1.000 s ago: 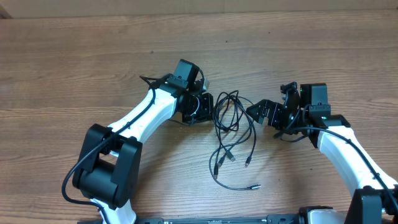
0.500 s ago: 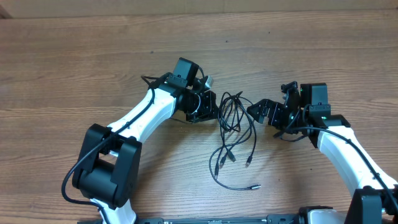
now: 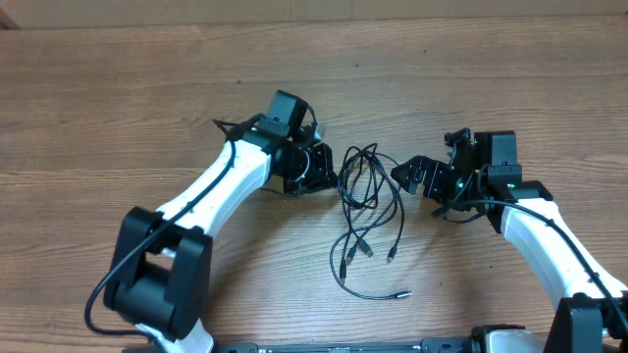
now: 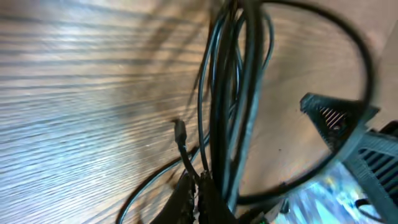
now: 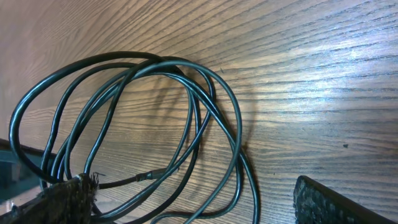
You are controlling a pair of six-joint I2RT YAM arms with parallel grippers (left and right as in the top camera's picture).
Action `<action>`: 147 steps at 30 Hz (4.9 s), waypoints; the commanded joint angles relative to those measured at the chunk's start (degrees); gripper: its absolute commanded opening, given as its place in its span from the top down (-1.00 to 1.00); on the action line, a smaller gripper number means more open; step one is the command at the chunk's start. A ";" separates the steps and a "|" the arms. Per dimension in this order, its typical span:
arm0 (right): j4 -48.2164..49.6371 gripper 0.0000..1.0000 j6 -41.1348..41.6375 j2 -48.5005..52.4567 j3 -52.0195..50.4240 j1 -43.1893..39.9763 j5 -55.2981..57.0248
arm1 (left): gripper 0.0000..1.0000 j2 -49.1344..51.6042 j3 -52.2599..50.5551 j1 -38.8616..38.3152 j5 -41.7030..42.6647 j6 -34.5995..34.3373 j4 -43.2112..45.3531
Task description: Untangle cables
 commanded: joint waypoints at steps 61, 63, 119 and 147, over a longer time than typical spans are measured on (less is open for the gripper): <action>0.57 -1.00 0.24 0.28 0.76 -0.09 0.66 | 0.03 10.10 0.44 -9.16 -40.46 8.46 3.45; 0.59 -1.00 0.22 0.28 0.76 -0.09 0.66 | 0.50 10.10 0.44 -9.16 -40.44 8.46 3.74; 25.18 -0.70 48.24 0.28 0.79 8.37 -29.20 | 0.91 -17.31 2.84 -4.74 -31.26 -35.71 1.07; 21.79 0.65 48.17 0.28 0.79 13.55 -12.61 | 0.92 -17.22 2.84 -5.18 -21.92 -38.03 0.87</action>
